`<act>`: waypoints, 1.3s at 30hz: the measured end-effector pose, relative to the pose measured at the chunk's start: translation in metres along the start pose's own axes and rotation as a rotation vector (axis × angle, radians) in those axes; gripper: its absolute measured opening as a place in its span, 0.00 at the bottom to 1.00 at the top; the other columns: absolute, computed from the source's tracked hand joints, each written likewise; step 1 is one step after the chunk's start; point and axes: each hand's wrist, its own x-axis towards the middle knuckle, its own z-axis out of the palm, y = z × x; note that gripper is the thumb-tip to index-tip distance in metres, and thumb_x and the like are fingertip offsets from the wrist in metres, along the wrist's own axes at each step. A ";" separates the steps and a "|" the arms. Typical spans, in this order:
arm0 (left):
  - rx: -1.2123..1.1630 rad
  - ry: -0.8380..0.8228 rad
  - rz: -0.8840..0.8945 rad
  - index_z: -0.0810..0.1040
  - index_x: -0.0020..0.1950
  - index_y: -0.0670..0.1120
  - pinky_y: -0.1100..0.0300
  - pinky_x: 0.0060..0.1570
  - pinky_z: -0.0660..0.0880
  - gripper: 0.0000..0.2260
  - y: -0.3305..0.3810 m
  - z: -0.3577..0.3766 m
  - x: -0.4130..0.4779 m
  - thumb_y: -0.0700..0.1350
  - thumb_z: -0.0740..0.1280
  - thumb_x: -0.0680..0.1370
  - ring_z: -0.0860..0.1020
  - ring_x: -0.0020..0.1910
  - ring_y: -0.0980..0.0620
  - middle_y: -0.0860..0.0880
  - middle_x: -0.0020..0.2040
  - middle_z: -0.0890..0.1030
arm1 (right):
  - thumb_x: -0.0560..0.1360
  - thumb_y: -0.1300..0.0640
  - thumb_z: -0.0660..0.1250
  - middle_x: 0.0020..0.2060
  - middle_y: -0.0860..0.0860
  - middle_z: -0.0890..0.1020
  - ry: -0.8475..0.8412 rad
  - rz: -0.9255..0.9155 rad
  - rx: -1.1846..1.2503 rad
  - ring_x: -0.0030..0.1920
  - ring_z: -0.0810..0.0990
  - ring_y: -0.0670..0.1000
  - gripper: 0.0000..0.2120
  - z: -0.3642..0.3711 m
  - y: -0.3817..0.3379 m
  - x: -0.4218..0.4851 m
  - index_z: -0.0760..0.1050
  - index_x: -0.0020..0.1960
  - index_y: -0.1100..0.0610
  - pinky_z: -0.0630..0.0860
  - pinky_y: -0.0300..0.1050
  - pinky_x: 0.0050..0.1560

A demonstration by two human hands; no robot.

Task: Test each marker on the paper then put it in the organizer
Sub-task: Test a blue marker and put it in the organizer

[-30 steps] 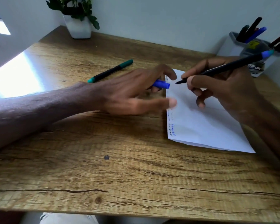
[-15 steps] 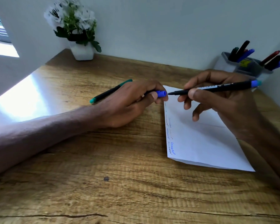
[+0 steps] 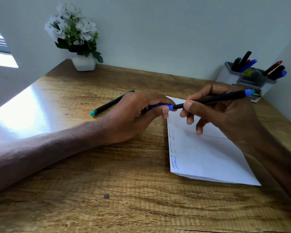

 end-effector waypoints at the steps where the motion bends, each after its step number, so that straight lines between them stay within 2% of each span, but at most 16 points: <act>1: -0.016 0.012 -0.011 0.83 0.58 0.47 0.54 0.43 0.77 0.10 0.000 0.000 0.000 0.47 0.63 0.85 0.82 0.46 0.54 0.59 0.51 0.84 | 0.72 0.55 0.73 0.40 0.55 0.87 0.009 -0.006 -0.009 0.36 0.86 0.57 0.11 -0.001 0.000 0.001 0.81 0.50 0.62 0.81 0.46 0.27; 4: -0.099 0.029 -0.067 0.85 0.53 0.48 0.62 0.34 0.70 0.10 0.000 0.003 0.000 0.47 0.64 0.84 0.76 0.34 0.56 0.59 0.42 0.83 | 0.70 0.52 0.74 0.39 0.55 0.87 0.030 -0.018 -0.002 0.35 0.85 0.55 0.12 -0.001 0.001 0.002 0.82 0.50 0.59 0.80 0.44 0.26; 8: -0.202 0.024 -0.125 0.85 0.58 0.46 0.65 0.37 0.73 0.11 0.002 0.004 0.001 0.47 0.64 0.84 0.80 0.38 0.60 0.59 0.46 0.85 | 0.70 0.54 0.74 0.39 0.56 0.87 0.043 -0.005 0.043 0.35 0.84 0.55 0.12 -0.002 0.003 0.002 0.82 0.51 0.60 0.79 0.44 0.26; 12: -0.405 0.025 -0.117 0.83 0.61 0.42 0.65 0.33 0.72 0.10 0.010 0.007 0.002 0.41 0.66 0.82 0.76 0.31 0.59 0.53 0.43 0.86 | 0.71 0.57 0.75 0.37 0.56 0.86 0.013 -0.007 0.043 0.33 0.83 0.52 0.10 0.003 0.003 0.000 0.83 0.50 0.59 0.78 0.44 0.25; 13: -0.459 0.023 -0.112 0.82 0.63 0.43 0.62 0.31 0.71 0.11 0.013 0.008 0.001 0.42 0.67 0.82 0.77 0.30 0.54 0.53 0.42 0.86 | 0.71 0.59 0.75 0.36 0.57 0.85 -0.002 -0.015 0.063 0.32 0.82 0.53 0.09 0.006 0.003 -0.001 0.84 0.50 0.61 0.77 0.44 0.24; 15: -0.574 0.013 -0.124 0.76 0.66 0.46 0.51 0.25 0.66 0.13 0.014 0.010 0.000 0.45 0.67 0.81 0.71 0.28 0.36 0.49 0.43 0.87 | 0.71 0.60 0.75 0.35 0.58 0.84 -0.003 -0.024 0.106 0.30 0.80 0.53 0.09 0.011 0.004 -0.002 0.83 0.49 0.63 0.75 0.45 0.23; 16: -0.625 0.015 -0.127 0.73 0.67 0.47 0.49 0.25 0.65 0.15 0.013 0.010 -0.001 0.45 0.67 0.81 0.68 0.28 0.32 0.47 0.44 0.87 | 0.71 0.60 0.75 0.35 0.58 0.84 0.005 -0.031 0.107 0.30 0.79 0.53 0.09 0.012 0.005 -0.001 0.84 0.49 0.62 0.74 0.44 0.23; 18: -0.704 0.010 -0.125 0.68 0.68 0.46 0.52 0.26 0.64 0.17 0.011 0.010 0.000 0.44 0.67 0.81 0.65 0.28 0.31 0.43 0.44 0.87 | 0.71 0.59 0.75 0.35 0.59 0.84 0.016 -0.052 0.090 0.30 0.79 0.54 0.08 0.012 0.006 -0.001 0.84 0.48 0.62 0.73 0.44 0.22; 20: -0.743 -0.013 -0.134 0.67 0.68 0.45 0.54 0.27 0.62 0.17 0.011 0.010 0.001 0.43 0.66 0.81 0.63 0.28 0.31 0.42 0.43 0.87 | 0.71 0.60 0.76 0.35 0.60 0.84 0.019 -0.070 0.079 0.30 0.79 0.55 0.08 0.012 0.008 -0.001 0.84 0.48 0.63 0.73 0.44 0.22; 22: -0.767 -0.032 -0.156 0.68 0.66 0.43 0.51 0.28 0.59 0.16 0.011 0.011 0.001 0.42 0.65 0.81 0.61 0.28 0.32 0.42 0.42 0.87 | 0.71 0.61 0.76 0.35 0.59 0.84 0.016 -0.094 0.065 0.31 0.79 0.56 0.09 0.012 0.011 -0.001 0.84 0.48 0.64 0.72 0.45 0.22; 25: -0.788 -0.056 -0.202 0.69 0.64 0.42 0.50 0.28 0.58 0.14 0.011 0.011 0.001 0.42 0.65 0.80 0.62 0.28 0.38 0.42 0.40 0.86 | 0.71 0.61 0.77 0.36 0.58 0.85 0.002 -0.110 0.031 0.31 0.81 0.55 0.08 0.012 0.014 -0.001 0.84 0.48 0.64 0.73 0.45 0.23; 29: -0.762 -0.073 -0.250 0.71 0.64 0.41 0.62 0.28 0.65 0.15 0.011 0.009 0.005 0.43 0.66 0.79 0.69 0.29 0.50 0.45 0.38 0.86 | 0.72 0.61 0.78 0.37 0.55 0.87 0.013 -0.097 -0.026 0.33 0.82 0.53 0.08 0.009 0.016 0.002 0.86 0.49 0.63 0.75 0.46 0.24; 31: -0.703 -0.034 -0.303 0.75 0.64 0.43 0.63 0.27 0.68 0.17 0.011 0.009 0.007 0.46 0.68 0.77 0.71 0.27 0.57 0.46 0.38 0.86 | 0.72 0.60 0.78 0.41 0.53 0.88 0.006 -0.088 -0.065 0.37 0.85 0.54 0.08 0.005 0.014 0.005 0.86 0.51 0.61 0.77 0.46 0.26; 34: -0.519 0.088 -0.338 0.82 0.57 0.49 0.58 0.31 0.71 0.12 0.006 0.010 0.009 0.52 0.70 0.75 0.72 0.27 0.57 0.47 0.39 0.87 | 0.73 0.59 0.78 0.43 0.49 0.89 0.061 -0.050 -0.075 0.41 0.87 0.51 0.09 -0.005 0.007 0.006 0.86 0.52 0.59 0.81 0.45 0.31; 37: -0.439 0.213 -0.326 0.84 0.51 0.49 0.64 0.29 0.72 0.12 0.001 0.006 0.009 0.54 0.72 0.73 0.75 0.28 0.60 0.49 0.39 0.87 | 0.73 0.61 0.78 0.41 0.49 0.89 0.163 -0.043 -0.101 0.39 0.86 0.49 0.06 -0.019 0.005 0.007 0.87 0.50 0.59 0.83 0.42 0.36; 39: -0.401 0.268 -0.294 0.85 0.49 0.48 0.68 0.31 0.74 0.11 0.003 0.006 0.011 0.53 0.74 0.72 0.78 0.30 0.60 0.51 0.39 0.87 | 0.73 0.59 0.78 0.41 0.47 0.89 0.162 -0.081 -0.293 0.41 0.87 0.46 0.06 -0.024 0.006 0.006 0.87 0.50 0.56 0.84 0.43 0.41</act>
